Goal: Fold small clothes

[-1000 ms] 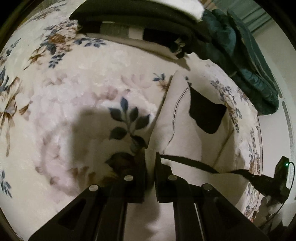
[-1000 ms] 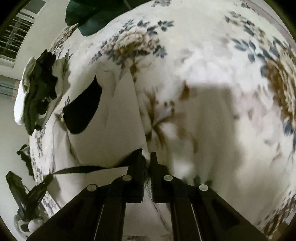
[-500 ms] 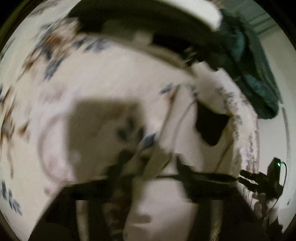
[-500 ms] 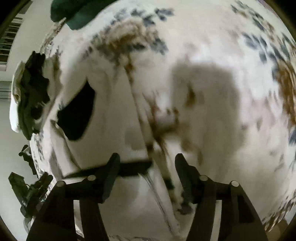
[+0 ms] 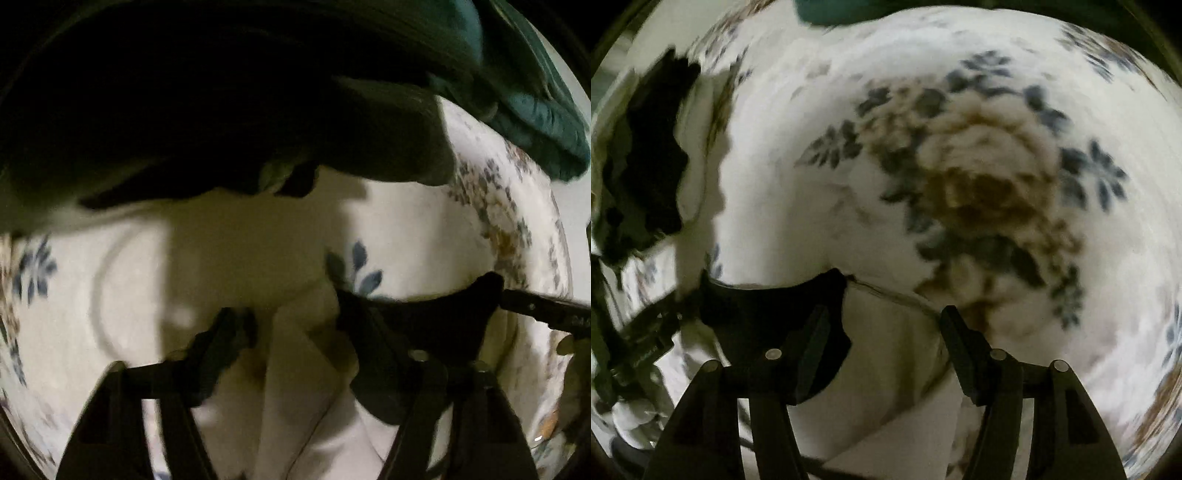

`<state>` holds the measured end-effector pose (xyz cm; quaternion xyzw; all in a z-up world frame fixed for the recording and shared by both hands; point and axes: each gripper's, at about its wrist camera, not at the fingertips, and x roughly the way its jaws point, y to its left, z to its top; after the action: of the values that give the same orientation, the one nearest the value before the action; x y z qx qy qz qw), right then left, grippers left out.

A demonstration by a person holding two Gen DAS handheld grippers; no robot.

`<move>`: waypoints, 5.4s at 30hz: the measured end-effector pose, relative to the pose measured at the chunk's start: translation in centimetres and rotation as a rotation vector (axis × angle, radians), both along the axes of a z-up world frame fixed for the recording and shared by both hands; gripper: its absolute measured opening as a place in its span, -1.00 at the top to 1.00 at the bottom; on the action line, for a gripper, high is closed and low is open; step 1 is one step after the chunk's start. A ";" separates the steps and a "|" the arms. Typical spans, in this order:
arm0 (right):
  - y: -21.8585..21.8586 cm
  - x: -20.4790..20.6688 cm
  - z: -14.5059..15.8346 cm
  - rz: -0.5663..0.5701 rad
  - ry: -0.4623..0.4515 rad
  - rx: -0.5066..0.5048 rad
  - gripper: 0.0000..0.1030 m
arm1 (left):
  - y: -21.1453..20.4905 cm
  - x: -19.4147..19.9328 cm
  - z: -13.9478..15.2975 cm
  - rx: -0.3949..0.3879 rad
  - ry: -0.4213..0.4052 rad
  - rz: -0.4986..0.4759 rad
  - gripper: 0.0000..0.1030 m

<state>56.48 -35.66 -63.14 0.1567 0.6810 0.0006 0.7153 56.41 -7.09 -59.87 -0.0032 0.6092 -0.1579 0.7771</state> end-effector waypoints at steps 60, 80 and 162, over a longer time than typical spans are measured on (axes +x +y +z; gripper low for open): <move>-5.2 -21.6 1.5 -0.364 0.099 0.224 0.56 | 12.1 -15.1 1.4 -0.333 0.221 0.308 0.79; -4.8 -32.5 2.9 -0.429 0.153 0.385 0.87 | 13.0 -23.6 4.9 -0.372 0.168 0.451 0.90; 25.3 1.5 30.3 0.018 -0.335 -0.386 -1.00 | 22.7 5.3 26.8 0.111 -0.329 0.284 -1.00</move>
<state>57.93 -10.39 -32.82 0.0089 0.5418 -0.0972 0.8348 61.68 15.66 -33.02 -0.0203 0.4755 -0.0113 0.8794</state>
